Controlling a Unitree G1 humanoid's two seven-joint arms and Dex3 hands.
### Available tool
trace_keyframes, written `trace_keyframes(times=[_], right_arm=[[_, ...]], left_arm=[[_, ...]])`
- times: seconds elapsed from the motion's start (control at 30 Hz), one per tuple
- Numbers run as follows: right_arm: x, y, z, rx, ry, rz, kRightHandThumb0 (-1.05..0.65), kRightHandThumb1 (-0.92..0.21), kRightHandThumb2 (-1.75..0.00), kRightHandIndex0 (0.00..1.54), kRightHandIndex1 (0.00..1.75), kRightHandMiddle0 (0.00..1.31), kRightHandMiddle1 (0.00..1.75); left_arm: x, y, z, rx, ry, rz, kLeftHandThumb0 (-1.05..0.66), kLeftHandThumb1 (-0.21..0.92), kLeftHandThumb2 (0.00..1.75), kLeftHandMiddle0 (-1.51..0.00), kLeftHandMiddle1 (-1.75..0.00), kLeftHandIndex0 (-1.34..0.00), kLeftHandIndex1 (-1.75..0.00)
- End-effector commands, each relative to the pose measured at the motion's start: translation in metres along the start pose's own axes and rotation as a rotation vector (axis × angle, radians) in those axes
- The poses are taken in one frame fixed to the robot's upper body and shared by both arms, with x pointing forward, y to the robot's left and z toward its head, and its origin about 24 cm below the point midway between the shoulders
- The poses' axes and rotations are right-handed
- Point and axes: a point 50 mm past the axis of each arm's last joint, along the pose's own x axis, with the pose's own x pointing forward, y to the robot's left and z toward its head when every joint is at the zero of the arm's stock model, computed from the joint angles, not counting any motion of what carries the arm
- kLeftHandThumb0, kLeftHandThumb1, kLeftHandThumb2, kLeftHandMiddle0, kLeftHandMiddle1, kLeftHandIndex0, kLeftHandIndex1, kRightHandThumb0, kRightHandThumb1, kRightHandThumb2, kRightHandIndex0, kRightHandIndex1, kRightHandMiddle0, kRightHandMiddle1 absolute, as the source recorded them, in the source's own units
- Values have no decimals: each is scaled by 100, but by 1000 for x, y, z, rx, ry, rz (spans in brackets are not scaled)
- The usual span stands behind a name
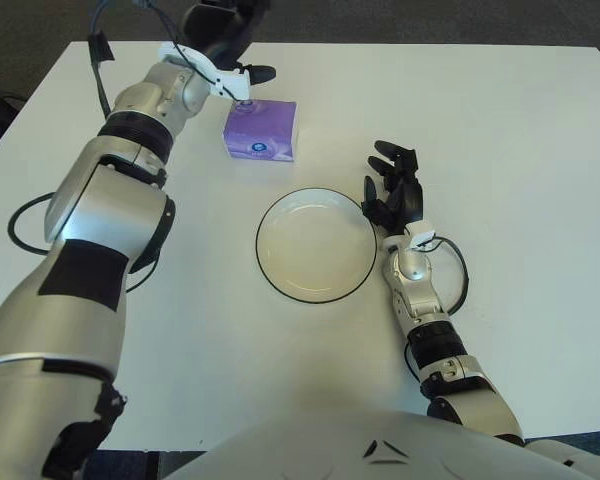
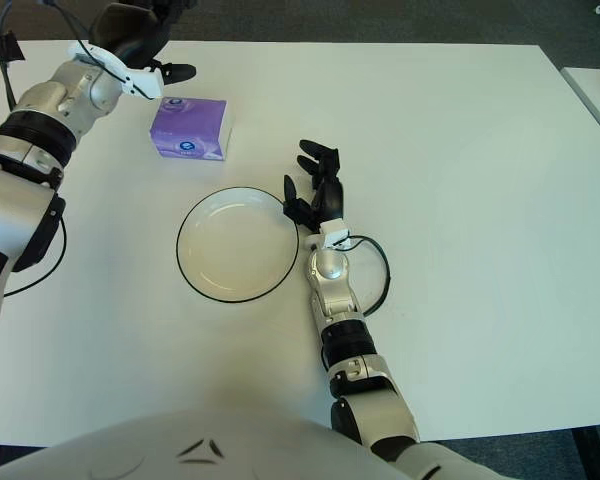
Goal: Put the tissue paper into the plate.
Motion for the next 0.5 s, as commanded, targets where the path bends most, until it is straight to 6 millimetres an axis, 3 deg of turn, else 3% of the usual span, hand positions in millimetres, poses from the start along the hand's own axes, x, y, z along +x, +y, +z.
trace_keyframes(times=[0.0, 0.47], right_arm=[[-45, -12, -38, -24, 195, -48, -44, -75, -76, 34, 83, 2, 110], [-46, -12, -38, -21, 191, -50, -44, -75, -77, 34, 82, 1, 110]], left_arm=[[5, 2, 3, 76, 8, -7, -87, 92, 79, -30, -6, 0, -63], [2, -17, 10, 156, -9, -68, -84, 92, 73, -30, -5, 0, -59]])
